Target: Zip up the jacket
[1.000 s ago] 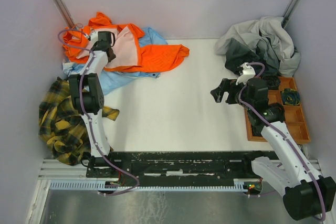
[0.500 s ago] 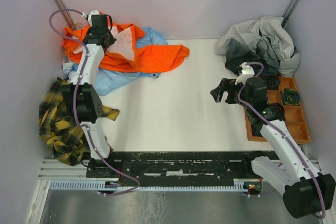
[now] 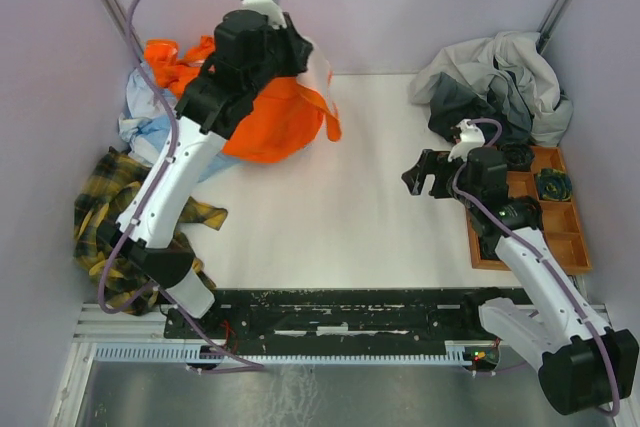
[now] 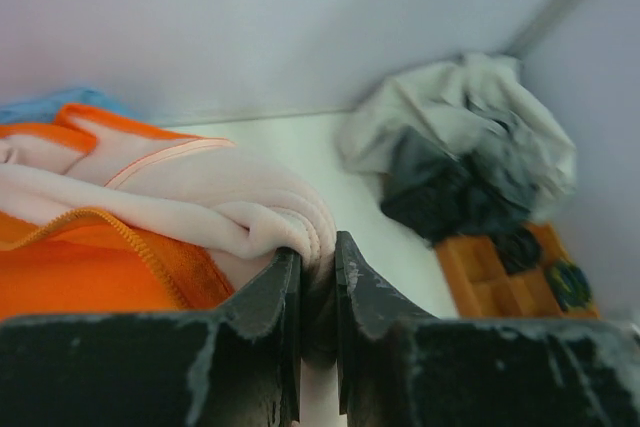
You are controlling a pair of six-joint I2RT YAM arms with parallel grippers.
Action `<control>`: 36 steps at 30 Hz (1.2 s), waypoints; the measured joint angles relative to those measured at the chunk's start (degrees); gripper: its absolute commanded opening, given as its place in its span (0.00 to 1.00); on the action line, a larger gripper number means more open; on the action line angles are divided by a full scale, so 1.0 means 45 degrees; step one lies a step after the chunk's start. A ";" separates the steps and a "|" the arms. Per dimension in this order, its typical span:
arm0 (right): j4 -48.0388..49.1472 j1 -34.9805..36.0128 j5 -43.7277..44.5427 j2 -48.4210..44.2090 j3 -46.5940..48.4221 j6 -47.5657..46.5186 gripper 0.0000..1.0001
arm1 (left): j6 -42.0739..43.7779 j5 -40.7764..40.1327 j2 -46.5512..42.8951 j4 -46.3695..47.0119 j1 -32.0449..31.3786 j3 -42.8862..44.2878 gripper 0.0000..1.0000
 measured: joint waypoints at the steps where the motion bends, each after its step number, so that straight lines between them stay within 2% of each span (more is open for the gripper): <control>1: -0.0029 0.0000 0.0112 -0.0083 0.0000 0.0000 0.99 | 0.0000 0.0112 -0.0068 0.0005 -0.0549 0.0000 0.03; 3: -0.0058 0.0000 0.0321 -0.0233 0.0000 -0.0005 0.99 | 0.0000 0.0287 -0.0248 0.0117 -0.1690 -0.0209 0.05; 6: -0.0063 0.0000 0.0573 -0.0525 -0.0005 -0.0010 0.99 | -0.0005 0.0515 -0.0831 0.0568 -0.3322 -0.1579 0.06; 12: -0.0112 0.0000 0.0976 -0.0631 -0.0019 -0.0005 0.99 | -0.0209 0.0971 -0.2059 0.1889 -0.5430 -0.5945 0.14; 17: -0.0112 0.0000 0.1030 -0.0559 -0.0039 -0.0010 0.99 | -0.0529 0.0826 -0.2628 0.2749 -0.6465 -0.9020 0.37; 20: -0.0112 0.0000 0.0962 -0.0316 -0.0039 -0.0019 0.99 | -0.0811 0.0432 -0.3215 0.2958 -0.6659 -1.0355 0.58; 23: -0.0097 0.0000 0.0748 -0.0024 -0.0039 -0.0024 0.99 | -0.1069 -0.0277 -0.4153 0.3113 -0.6620 -1.1259 0.75; 27: 0.0131 0.0000 -0.0024 0.0563 -0.0039 -0.0019 0.99 | -0.1433 -0.1413 -0.5731 0.3502 -0.6266 -1.2240 0.79; 30: 0.0379 0.0044 -0.0631 0.1156 -0.0039 -0.0019 0.99 | -0.1826 -0.1447 -0.6625 0.3920 -0.4979 -1.3056 0.80; 36: 0.0840 0.0369 -0.1549 0.2157 -0.0039 -0.0029 0.99 | -0.3075 -0.1452 -0.7053 0.4580 -0.1035 -1.5601 0.83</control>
